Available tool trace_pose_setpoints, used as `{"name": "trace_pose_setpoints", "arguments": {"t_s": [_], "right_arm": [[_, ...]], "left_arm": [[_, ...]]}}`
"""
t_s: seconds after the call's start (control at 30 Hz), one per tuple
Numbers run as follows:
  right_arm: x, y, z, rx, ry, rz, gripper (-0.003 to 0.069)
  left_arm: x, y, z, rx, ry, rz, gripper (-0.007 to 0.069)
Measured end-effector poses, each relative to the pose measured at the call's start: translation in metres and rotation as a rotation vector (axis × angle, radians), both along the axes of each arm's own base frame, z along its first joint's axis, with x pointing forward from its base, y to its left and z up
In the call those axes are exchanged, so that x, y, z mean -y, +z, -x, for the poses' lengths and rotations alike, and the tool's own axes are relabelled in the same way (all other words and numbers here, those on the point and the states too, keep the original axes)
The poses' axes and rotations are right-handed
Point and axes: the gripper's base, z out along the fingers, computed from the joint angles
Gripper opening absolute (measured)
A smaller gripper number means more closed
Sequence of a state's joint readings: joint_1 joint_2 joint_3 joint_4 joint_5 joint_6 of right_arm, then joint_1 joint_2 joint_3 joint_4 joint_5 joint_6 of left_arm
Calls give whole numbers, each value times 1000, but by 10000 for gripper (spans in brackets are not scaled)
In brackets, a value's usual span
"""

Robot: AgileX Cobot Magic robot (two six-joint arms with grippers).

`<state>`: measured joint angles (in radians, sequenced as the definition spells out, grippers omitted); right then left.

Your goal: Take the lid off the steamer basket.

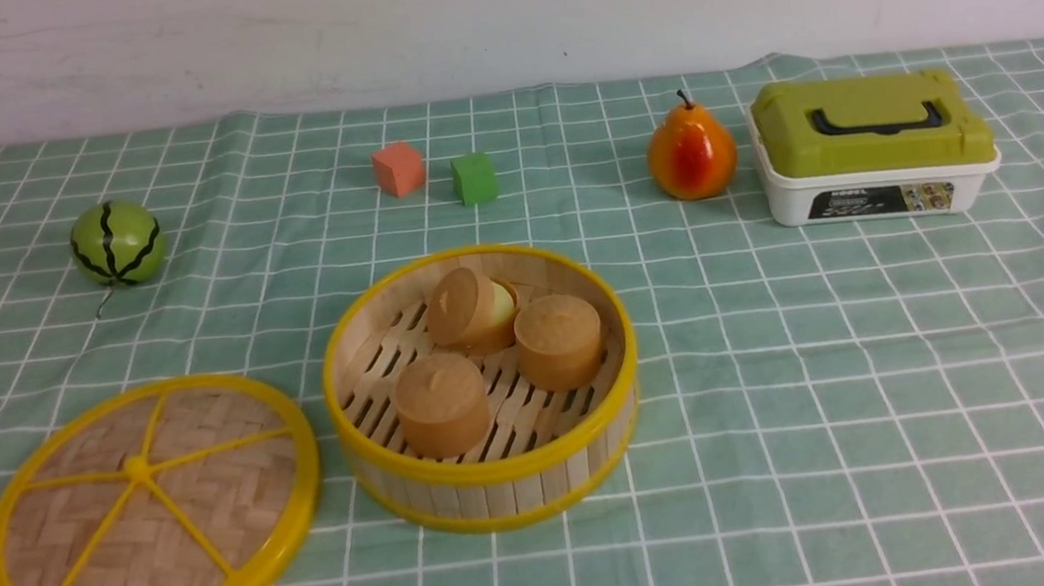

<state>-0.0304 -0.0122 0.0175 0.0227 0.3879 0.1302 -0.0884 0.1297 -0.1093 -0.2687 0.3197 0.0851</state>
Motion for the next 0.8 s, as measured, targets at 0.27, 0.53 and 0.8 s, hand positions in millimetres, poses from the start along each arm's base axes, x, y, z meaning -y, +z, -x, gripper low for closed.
{"name": "trace_pose_setpoints", "arguments": {"t_s": [0.27,0.53,0.8], "right_arm": [[0,0,0,0,0,0,241],[0,0,0,0,0,0,241],[0,0,0,0,0,0,241]], "left_arm": [[-9,-34,4,15,119,94,-13],[-11,-45,8,-84,147,100,-12],[-11,-46,8,-87,148,98,-10]]}}
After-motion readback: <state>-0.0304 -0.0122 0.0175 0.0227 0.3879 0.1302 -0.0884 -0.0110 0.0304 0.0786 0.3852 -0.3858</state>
